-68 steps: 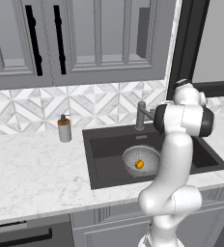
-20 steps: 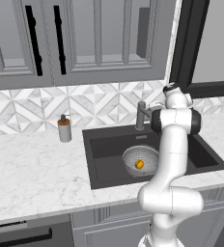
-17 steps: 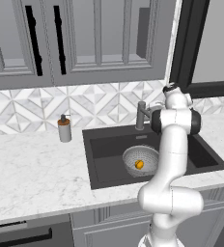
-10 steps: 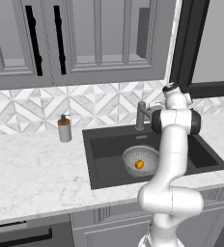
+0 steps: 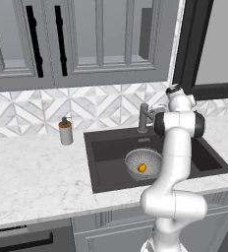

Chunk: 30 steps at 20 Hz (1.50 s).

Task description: Put the colander in the sink, put the tangerine in the colander, and turn on the sink faucet and pour water over the colander.

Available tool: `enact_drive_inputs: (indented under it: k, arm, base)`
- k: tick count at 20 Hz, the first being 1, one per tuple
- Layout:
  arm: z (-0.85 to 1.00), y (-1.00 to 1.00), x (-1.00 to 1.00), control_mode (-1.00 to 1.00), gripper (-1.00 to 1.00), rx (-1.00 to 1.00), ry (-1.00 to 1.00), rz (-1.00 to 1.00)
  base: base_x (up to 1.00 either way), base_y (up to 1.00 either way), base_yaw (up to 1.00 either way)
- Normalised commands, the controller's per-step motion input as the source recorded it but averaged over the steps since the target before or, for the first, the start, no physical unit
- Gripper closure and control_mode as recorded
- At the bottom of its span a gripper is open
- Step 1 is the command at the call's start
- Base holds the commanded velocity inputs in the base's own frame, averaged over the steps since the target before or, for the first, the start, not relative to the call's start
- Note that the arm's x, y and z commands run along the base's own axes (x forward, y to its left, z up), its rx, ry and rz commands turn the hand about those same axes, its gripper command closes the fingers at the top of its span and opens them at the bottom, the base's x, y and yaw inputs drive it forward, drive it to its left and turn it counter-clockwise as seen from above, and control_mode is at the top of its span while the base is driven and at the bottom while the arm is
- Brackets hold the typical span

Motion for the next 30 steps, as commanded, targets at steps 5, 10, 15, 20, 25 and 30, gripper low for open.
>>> enact_drive_inputs:
  k: [5,10,15,20,25,30]
  arm:
    - [-0.18,-0.73,-0.12,-1.0,1.0,0.0,0.0,0.0]
    - [-0.24,-0.74,-0.22,-1.0,1.0,0.0,0.0,0.0]
    - [-0.31,-0.71,-0.42,-1.0,1.0,0.0,0.0,0.0]
    - [-0.41,-0.6,-0.59,-1.0,1.0,0.0,0.0,0.0]
    - [-0.03,-0.26,-0.68,-1.0,1.0,0.0,-0.07,0.0]
    - [0.88,0.01,-0.66,-1.0,1.0,0.06,-0.18,0.0]
  base:
    - [0.0,0.0,0.0]
    - [0.0,0.0,0.0]
    - [0.0,0.0,0.0]
    - [0.0,0.0,0.0]
    - [0.0,0.0,0.0]
    - [0.0,0.0,0.0]
